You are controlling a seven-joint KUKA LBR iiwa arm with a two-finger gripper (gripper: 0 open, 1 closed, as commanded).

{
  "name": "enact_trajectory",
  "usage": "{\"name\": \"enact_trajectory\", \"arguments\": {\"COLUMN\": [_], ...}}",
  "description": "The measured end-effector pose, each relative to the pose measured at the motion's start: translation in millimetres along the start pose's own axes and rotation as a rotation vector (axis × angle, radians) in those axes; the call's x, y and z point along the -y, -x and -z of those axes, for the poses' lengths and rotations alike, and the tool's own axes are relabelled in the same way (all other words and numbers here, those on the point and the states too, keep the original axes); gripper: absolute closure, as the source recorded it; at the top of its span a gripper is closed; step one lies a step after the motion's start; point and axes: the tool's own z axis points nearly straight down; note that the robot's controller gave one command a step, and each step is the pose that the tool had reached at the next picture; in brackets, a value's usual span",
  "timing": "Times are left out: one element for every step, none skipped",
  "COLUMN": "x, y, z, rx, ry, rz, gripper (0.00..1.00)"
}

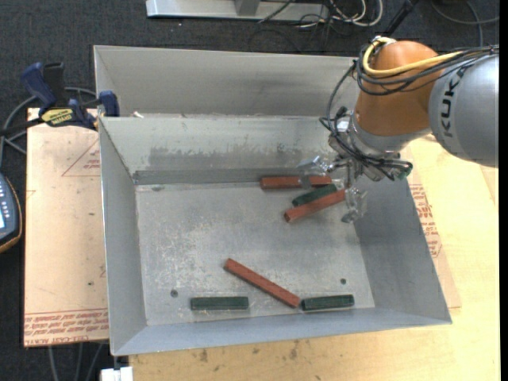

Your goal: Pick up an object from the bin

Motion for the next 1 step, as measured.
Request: {"name": "enact_trajectory", "arguments": {"x": [-23.0], "y": [28.3], "z": [-61.1], "rx": [-0.004], "ry": [0.006], "rz": [0.032], "gripper": [0.0]}}
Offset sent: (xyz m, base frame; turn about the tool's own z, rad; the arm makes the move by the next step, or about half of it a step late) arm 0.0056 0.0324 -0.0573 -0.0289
